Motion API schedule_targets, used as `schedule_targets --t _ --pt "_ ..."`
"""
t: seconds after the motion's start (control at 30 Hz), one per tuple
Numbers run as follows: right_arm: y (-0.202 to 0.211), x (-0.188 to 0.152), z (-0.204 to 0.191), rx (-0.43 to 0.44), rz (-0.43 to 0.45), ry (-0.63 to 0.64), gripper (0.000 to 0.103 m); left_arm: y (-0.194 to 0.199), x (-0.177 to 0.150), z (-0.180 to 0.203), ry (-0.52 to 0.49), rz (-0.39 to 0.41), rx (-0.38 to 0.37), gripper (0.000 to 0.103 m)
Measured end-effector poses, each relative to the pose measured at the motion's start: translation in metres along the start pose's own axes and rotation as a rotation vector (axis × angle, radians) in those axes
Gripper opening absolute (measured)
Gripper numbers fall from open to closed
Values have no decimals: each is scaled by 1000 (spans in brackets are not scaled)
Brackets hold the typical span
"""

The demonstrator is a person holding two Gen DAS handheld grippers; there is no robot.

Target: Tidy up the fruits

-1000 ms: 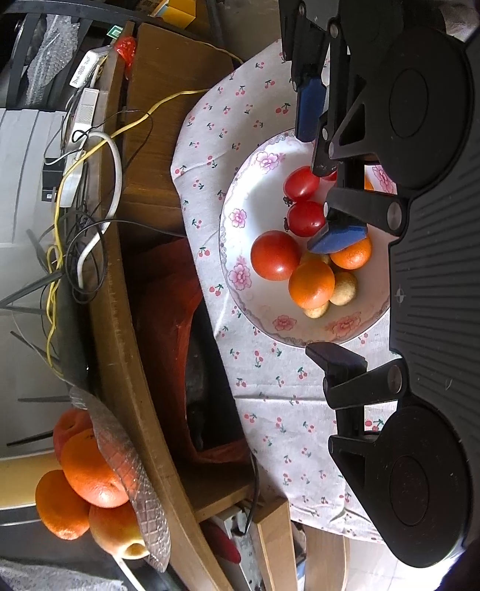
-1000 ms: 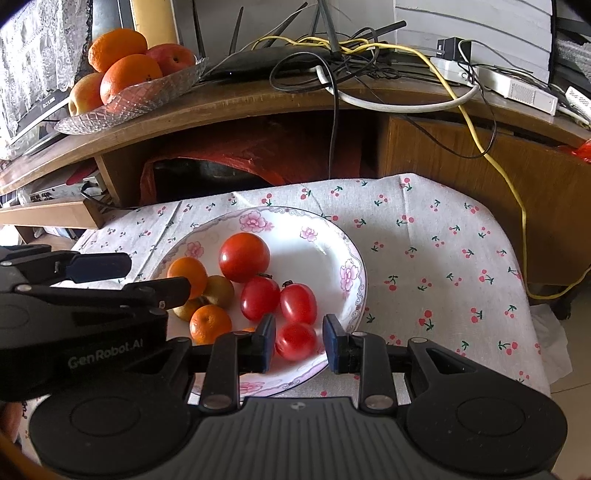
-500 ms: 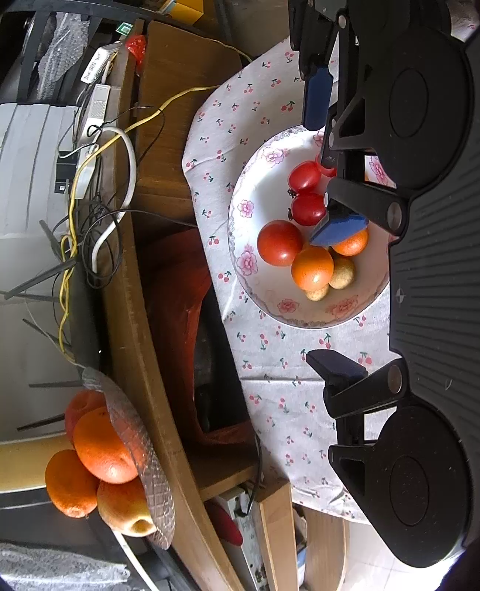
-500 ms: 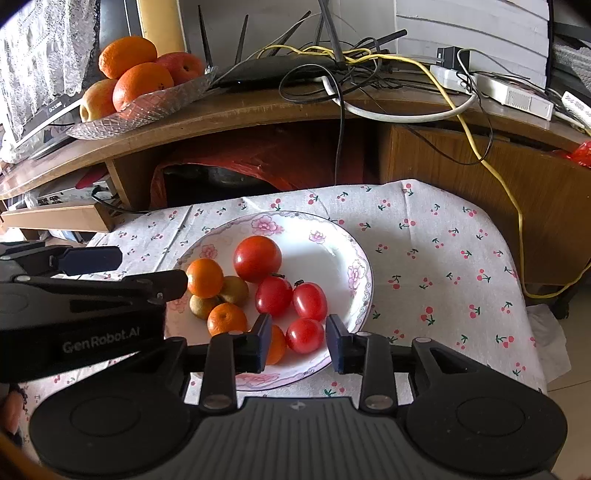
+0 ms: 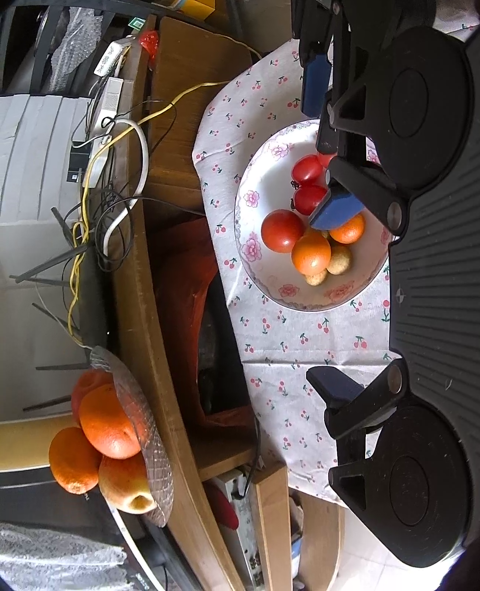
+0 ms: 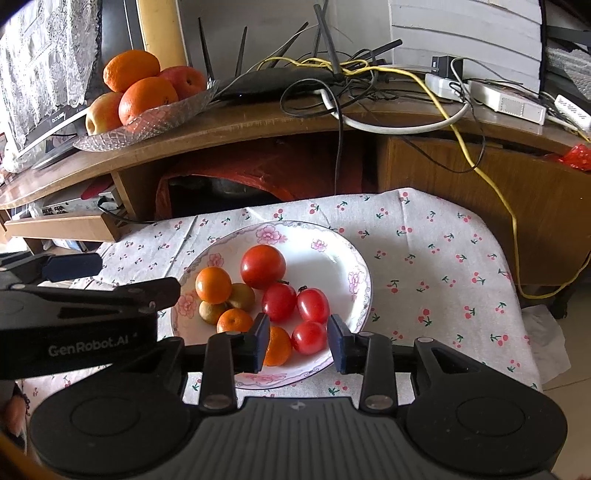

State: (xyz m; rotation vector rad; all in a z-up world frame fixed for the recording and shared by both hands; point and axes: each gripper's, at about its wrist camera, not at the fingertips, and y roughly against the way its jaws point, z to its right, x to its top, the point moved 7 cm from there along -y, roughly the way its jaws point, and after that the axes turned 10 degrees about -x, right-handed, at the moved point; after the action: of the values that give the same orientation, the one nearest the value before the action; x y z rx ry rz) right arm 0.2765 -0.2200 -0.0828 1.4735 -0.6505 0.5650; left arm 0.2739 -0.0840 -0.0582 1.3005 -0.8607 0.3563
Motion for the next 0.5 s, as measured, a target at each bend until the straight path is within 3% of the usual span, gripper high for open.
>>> schedule_targets --t 0.37,0.5 --pt "18 -8 3 -16 9 -34 37 17 -8 -6 -19 30 69 103" --pt "29 -11 -1 -10 24 -36 40 24 -13 -3 -42 30 89 103"
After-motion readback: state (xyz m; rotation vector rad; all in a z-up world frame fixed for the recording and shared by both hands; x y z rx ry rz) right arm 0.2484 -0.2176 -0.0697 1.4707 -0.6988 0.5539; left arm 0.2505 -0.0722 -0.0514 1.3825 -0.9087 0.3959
